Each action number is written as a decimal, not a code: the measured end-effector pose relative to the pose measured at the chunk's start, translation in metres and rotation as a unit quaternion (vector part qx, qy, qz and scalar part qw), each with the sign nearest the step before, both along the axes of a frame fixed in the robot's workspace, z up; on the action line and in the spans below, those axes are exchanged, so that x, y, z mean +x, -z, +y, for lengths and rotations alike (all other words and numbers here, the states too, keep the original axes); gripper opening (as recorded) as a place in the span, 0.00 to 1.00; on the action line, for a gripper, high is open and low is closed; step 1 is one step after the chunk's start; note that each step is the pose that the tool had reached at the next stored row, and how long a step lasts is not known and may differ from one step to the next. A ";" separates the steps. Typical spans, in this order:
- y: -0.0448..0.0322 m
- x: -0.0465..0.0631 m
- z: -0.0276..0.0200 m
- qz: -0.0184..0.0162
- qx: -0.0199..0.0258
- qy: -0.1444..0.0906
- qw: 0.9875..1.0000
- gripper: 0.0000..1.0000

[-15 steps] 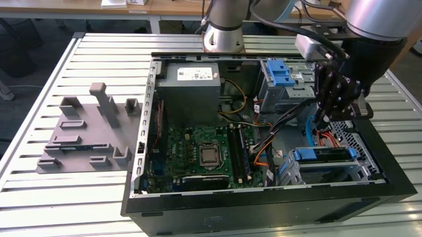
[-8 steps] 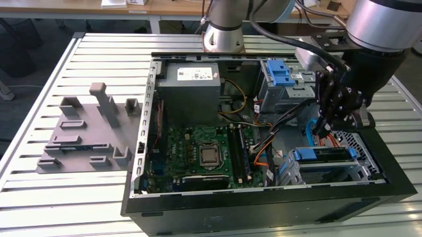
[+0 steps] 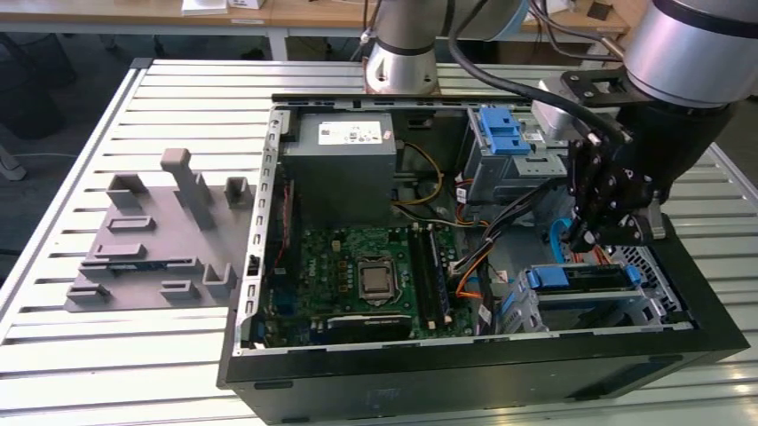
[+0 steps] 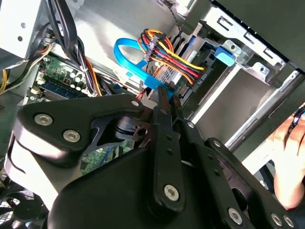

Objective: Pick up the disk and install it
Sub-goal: 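Insert the second disk wire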

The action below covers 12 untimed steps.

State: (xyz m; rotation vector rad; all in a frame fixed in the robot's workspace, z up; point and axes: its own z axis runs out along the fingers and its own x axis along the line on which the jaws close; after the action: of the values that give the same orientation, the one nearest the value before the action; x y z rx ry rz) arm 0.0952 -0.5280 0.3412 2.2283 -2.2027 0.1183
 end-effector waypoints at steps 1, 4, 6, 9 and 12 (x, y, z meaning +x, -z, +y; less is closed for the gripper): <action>0.0005 0.000 -0.0006 0.000 0.000 0.000 1.000 0.16; 0.0016 0.000 -0.0032 0.000 0.000 0.000 1.000 0.16; 0.0024 0.000 -0.0070 0.000 0.000 0.000 1.000 0.16; 0.0030 0.000 -0.0106 0.000 0.000 0.000 1.000 0.16; 0.0038 0.000 -0.0141 -0.001 0.000 -0.001 1.000 0.16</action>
State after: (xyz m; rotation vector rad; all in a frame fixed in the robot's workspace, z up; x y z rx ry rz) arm 0.0951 -0.5421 0.3374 2.2306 -2.2023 0.1192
